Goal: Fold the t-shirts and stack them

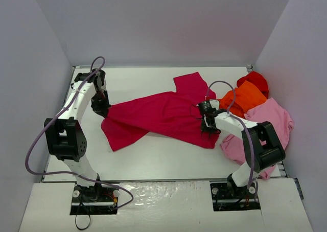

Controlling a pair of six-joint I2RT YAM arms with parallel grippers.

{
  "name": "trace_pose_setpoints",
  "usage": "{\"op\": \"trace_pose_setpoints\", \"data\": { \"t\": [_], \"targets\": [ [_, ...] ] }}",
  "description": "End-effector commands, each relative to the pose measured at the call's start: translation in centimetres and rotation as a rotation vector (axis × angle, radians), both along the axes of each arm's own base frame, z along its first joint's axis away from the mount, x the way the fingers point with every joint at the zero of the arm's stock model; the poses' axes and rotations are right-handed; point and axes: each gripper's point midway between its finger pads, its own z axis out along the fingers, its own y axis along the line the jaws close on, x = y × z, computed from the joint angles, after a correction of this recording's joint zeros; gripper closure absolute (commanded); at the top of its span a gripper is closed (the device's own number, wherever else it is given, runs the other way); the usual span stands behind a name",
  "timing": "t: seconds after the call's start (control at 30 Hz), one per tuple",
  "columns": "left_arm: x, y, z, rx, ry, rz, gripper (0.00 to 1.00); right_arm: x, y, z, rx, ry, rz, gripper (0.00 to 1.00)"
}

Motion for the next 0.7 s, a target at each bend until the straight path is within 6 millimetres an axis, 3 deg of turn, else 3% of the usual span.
{"op": "trace_pose_setpoints", "data": {
  "t": [0.0,0.2,0.37,0.67],
  "targets": [
    [0.3,0.8,3.6,0.031,-0.103,-0.02,1.0,-0.5,-3.6,-0.6,-0.128,0.061,-0.062,1.0],
    [0.2,0.9,3.7,0.033,-0.104,-0.029,1.0,1.4,-5.4,1.0,-0.201,0.031,-0.111,1.0],
    [0.1,1.1,4.0,0.043,-0.112,-0.044,1.0,2.9,-8.1,2.3,-0.267,0.026,-0.171,1.0],
    [-0.4,0.5,4.3,0.012,-0.121,-0.056,1.0,4.1,-12.3,1.8,-0.312,0.049,-0.304,1.0]
  ]
}}
